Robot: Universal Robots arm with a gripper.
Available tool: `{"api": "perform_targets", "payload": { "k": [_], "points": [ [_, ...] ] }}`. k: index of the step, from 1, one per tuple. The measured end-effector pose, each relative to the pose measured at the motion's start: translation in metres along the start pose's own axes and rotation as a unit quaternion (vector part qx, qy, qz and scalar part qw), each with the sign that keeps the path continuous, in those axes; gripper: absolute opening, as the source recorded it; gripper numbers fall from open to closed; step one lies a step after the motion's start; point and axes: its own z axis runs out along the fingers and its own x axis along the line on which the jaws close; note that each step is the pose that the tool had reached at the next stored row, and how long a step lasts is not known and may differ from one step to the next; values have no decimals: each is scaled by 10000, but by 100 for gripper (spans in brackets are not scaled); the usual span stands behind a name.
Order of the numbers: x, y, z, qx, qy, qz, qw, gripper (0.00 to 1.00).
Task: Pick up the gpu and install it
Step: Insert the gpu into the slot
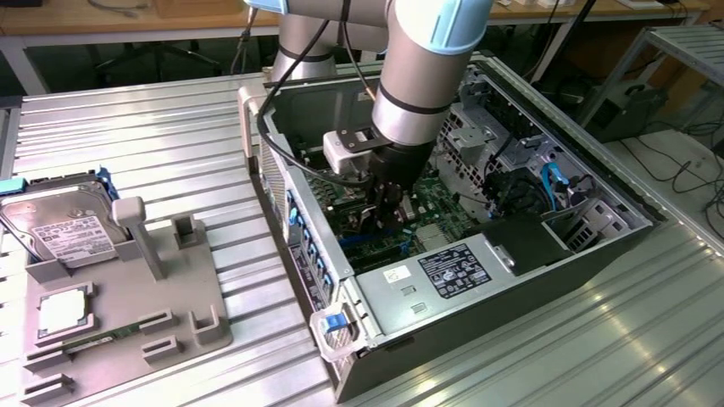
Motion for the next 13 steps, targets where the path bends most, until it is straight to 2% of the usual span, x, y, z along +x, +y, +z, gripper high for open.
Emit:
{"api": "perform_targets", "payload": {
  "k": [13],
  "points": [
    [-27, 19, 43, -4, -1, 1, 10000, 28]
  ]
}}
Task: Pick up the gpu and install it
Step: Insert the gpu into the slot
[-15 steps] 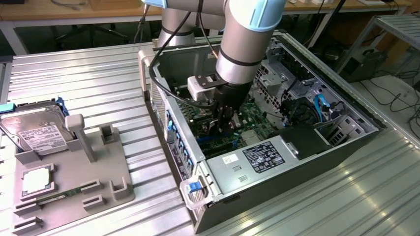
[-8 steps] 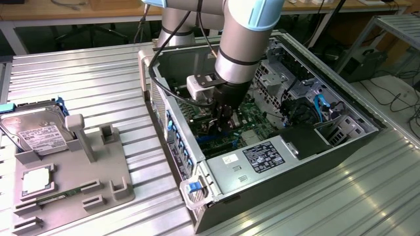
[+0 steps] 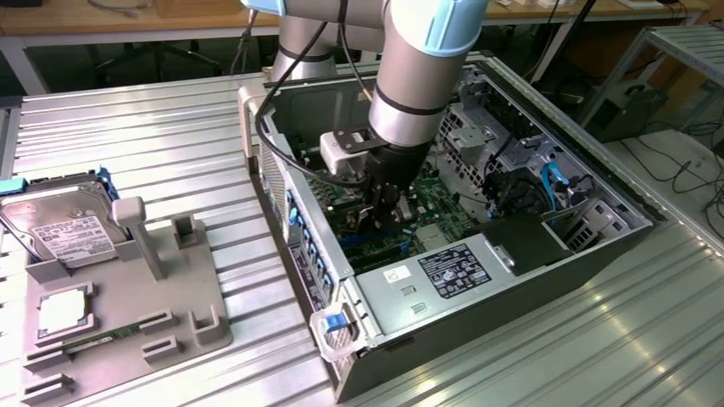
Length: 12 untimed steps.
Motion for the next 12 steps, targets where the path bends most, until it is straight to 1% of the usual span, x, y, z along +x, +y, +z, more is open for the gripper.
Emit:
{"api": "perform_targets", "payload": {
  "k": [3, 12],
  "points": [
    [1, 0, 18, -10, 1, 0, 10000, 28],
    [0, -1, 19, -11, 0, 0, 10000, 28]
  ]
}}
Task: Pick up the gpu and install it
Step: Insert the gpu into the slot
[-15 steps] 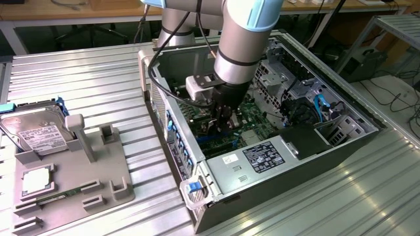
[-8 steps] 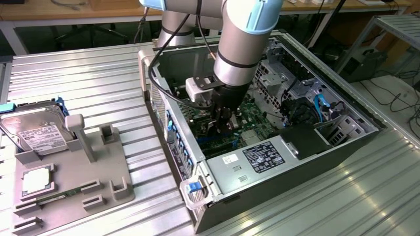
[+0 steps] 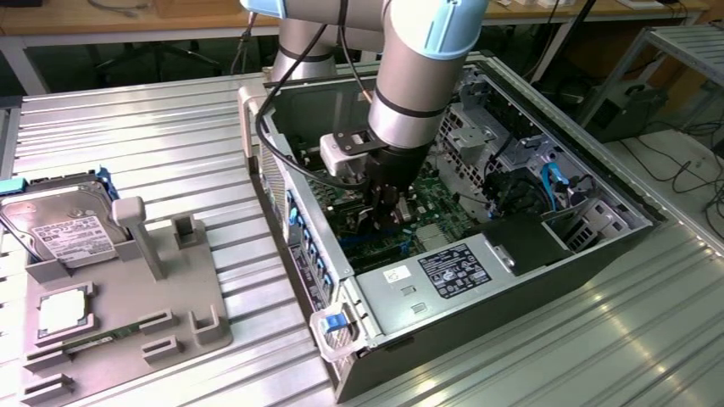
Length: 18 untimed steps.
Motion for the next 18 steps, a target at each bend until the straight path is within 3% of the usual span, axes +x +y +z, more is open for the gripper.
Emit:
{"api": "perform_targets", "payload": {
  "k": [4, 18],
  "points": [
    [-7, 0, -12, 0, 12, -4, 10000, 28],
    [-19, 0, -9, -1, 12, -52, 10000, 28]
  ]
}}
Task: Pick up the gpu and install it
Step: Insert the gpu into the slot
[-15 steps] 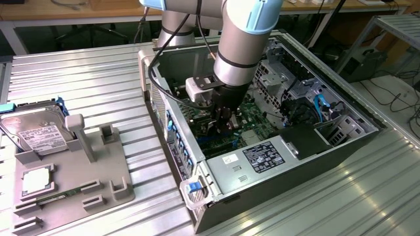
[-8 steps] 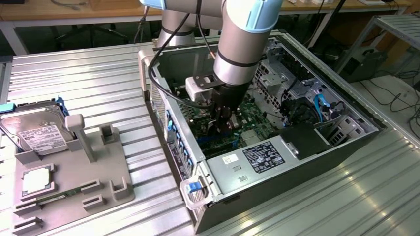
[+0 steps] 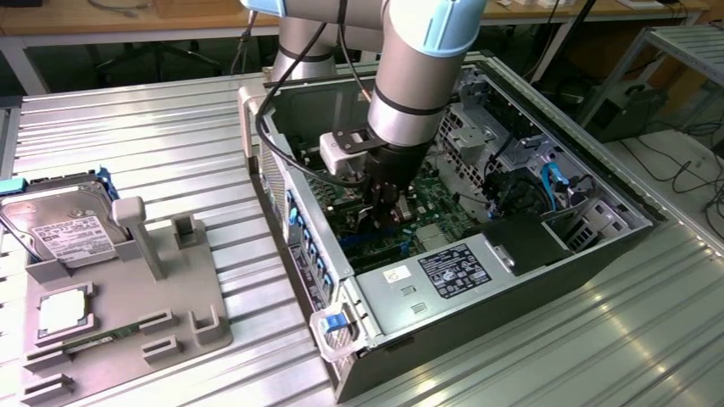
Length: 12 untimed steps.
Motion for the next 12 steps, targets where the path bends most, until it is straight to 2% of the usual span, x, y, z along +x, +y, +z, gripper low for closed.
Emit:
{"api": "perform_targets", "payload": {
  "k": [12],
  "points": [
    [2, 0, 80, -1, -23, 0, 10000, 28]
  ]
}}
